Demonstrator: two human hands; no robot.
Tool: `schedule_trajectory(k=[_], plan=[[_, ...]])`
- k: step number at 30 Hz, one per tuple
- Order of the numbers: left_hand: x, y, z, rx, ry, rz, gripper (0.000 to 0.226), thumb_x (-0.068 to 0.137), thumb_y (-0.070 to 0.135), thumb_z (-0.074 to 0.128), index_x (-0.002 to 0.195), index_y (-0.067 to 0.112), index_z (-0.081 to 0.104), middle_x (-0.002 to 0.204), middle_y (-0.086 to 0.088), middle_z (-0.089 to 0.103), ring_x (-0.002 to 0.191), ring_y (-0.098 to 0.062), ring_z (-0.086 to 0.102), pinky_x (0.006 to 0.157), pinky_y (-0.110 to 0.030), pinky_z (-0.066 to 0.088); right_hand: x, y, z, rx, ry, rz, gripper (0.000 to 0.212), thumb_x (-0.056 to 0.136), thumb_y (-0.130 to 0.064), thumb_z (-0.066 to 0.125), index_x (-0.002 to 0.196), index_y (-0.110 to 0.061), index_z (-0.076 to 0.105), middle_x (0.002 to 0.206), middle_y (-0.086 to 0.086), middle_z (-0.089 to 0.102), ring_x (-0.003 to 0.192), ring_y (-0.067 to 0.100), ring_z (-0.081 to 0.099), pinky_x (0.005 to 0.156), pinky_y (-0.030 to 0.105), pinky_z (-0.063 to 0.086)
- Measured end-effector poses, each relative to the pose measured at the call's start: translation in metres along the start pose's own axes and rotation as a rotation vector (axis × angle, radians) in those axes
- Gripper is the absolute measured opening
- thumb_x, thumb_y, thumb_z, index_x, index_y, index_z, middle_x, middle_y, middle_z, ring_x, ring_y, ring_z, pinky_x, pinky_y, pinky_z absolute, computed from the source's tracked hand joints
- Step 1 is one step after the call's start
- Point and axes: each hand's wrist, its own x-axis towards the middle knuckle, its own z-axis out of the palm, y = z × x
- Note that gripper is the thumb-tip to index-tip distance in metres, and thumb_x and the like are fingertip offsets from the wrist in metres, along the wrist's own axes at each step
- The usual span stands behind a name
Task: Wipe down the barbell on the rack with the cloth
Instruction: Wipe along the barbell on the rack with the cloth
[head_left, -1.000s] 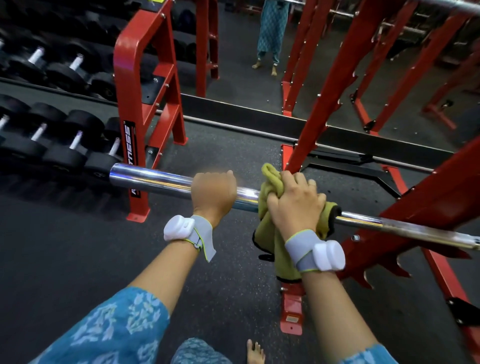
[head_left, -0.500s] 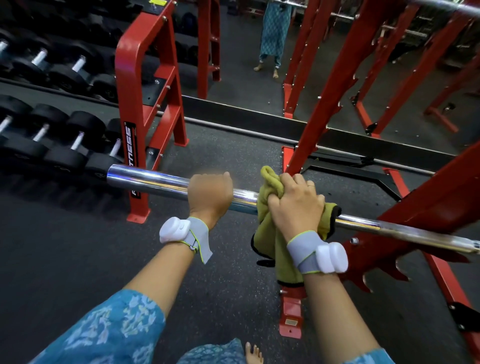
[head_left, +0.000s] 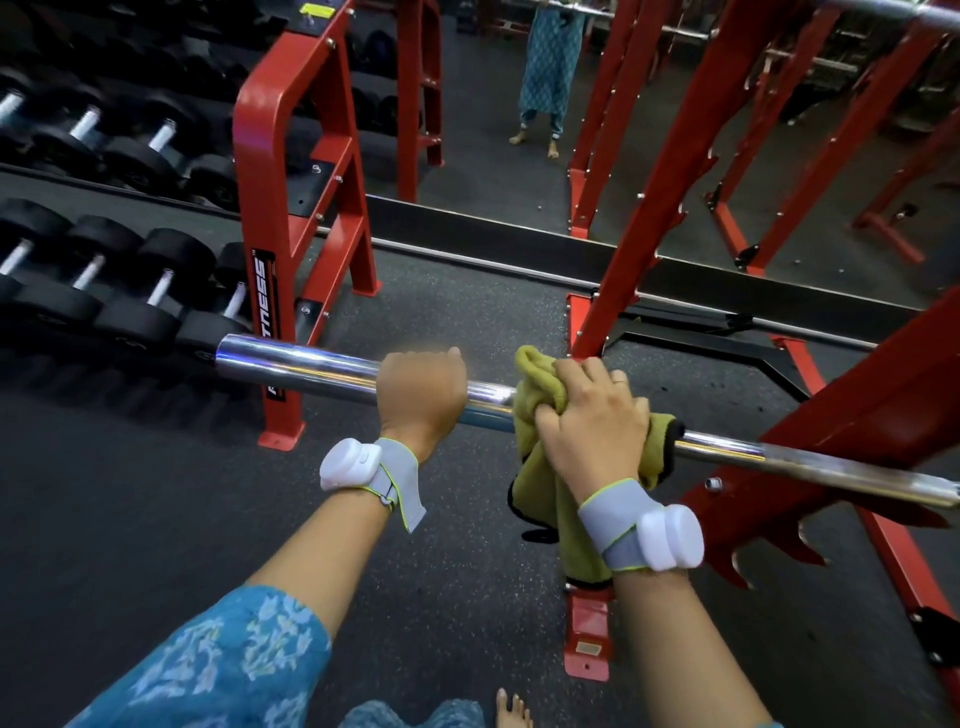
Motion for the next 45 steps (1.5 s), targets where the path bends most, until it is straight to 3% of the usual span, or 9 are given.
schedule_trajectory(k=[4, 9, 15, 19, 22, 29, 35, 39, 45], plan=[[0.0, 0.001, 0.0, 0.002, -0.003, -0.004, 0.048, 0.085, 0.021, 0.04, 0.04, 0.008, 0.054, 0.04, -0.008, 0.053, 0.035, -0.027, 0.046, 0.049, -0.027, 0.037, 0.023, -0.015, -0.001, -0.082, -0.177, 0.066, 0.042, 0.08, -0.043, 0.033, 0.108, -0.02, 0.055, 0.111, 0.004, 0.054, 0.109, 0.03, 0.046, 0.083, 0.041, 0.033], [0.001, -0.001, 0.001, 0.079, -0.014, 0.029, 0.047, 0.085, 0.022, 0.04, 0.041, 0.012, 0.053, 0.041, -0.009, 0.054, 0.036, -0.028, 0.049, 0.047, -0.025, 0.037, 0.001, -0.03, 0.013, -0.042, -0.031, -0.117, 0.043, 0.064, -0.042, 0.037, 0.087, -0.019, 0.065, 0.083, 0.004, 0.059, 0.077, 0.032, 0.057, 0.064, 0.039, 0.042], [0.001, 0.002, -0.002, 0.014, -0.028, -0.007, 0.047, 0.084, 0.021, 0.04, 0.041, 0.01, 0.055, 0.04, -0.008, 0.054, 0.036, -0.027, 0.048, 0.049, -0.026, 0.038, -0.011, -0.004, 0.009, 0.002, 0.075, -0.073, 0.042, 0.064, -0.041, 0.039, 0.09, -0.02, 0.065, 0.085, 0.004, 0.06, 0.076, 0.032, 0.057, 0.062, 0.037, 0.041], [0.002, 0.004, -0.004, 0.002, -0.054, -0.027, 0.048, 0.085, 0.021, 0.04, 0.041, 0.009, 0.055, 0.04, -0.008, 0.053, 0.035, -0.027, 0.047, 0.049, -0.027, 0.039, 0.014, -0.017, 0.007, -0.049, -0.06, 0.093, 0.06, 0.064, -0.047, 0.018, 0.096, -0.017, 0.059, 0.095, 0.007, 0.057, 0.094, 0.034, 0.052, 0.07, 0.038, 0.028], [0.003, 0.003, -0.006, -0.022, -0.101, -0.027, 0.05, 0.086, 0.022, 0.039, 0.041, 0.008, 0.055, 0.041, -0.009, 0.054, 0.037, -0.028, 0.049, 0.051, -0.028, 0.041, 0.017, -0.029, 0.015, -0.034, -0.03, 0.033, 0.052, 0.066, -0.046, 0.026, 0.091, -0.016, 0.061, 0.089, 0.008, 0.059, 0.086, 0.033, 0.055, 0.072, 0.042, 0.036], [0.002, -0.014, -0.015, -0.093, -0.112, 0.015, 0.047, 0.091, 0.025, 0.034, 0.062, 0.007, 0.067, 0.067, -0.011, 0.069, 0.081, -0.031, 0.068, 0.089, -0.044, 0.045, -0.023, -0.008, 0.024, 0.05, 0.122, -0.192, 0.048, 0.064, -0.041, 0.045, 0.107, -0.026, 0.059, 0.105, 0.003, 0.063, 0.083, 0.031, 0.055, 0.069, 0.038, 0.04], [0.009, -0.046, -0.026, 0.009, -0.158, 0.031, 0.053, 0.091, 0.027, 0.037, 0.046, 0.007, 0.058, 0.045, -0.011, 0.057, 0.044, -0.03, 0.055, 0.063, -0.035, 0.047, 0.013, -0.018, 0.012, -0.011, -0.034, 0.136, 0.049, 0.07, -0.043, 0.034, 0.104, -0.02, 0.06, 0.1, 0.006, 0.056, 0.096, 0.033, 0.051, 0.075, 0.04, 0.032], [0.009, -0.052, -0.025, 0.073, -0.28, 0.086, 0.053, 0.091, 0.029, 0.033, 0.047, 0.009, 0.054, 0.047, -0.011, 0.057, 0.043, -0.03, 0.053, 0.054, -0.032, 0.038, 0.008, -0.035, 0.025, 0.01, 0.089, 0.002, 0.046, 0.067, -0.044, 0.035, 0.092, -0.018, 0.065, 0.087, 0.007, 0.06, 0.079, 0.033, 0.055, 0.068, 0.04, 0.036], [0.03, -0.043, -0.026, 0.13, -0.516, -0.015, 0.051, 0.099, 0.032, 0.028, 0.087, 0.001, 0.067, 0.091, -0.021, 0.067, 0.087, -0.038, 0.061, 0.07, -0.035, 0.037, -0.02, -0.019, 0.038, 0.047, 0.218, -0.247, 0.05, 0.063, -0.041, 0.048, 0.107, -0.023, 0.063, 0.107, 0.005, 0.064, 0.085, 0.029, 0.05, 0.071, 0.037, 0.031]])
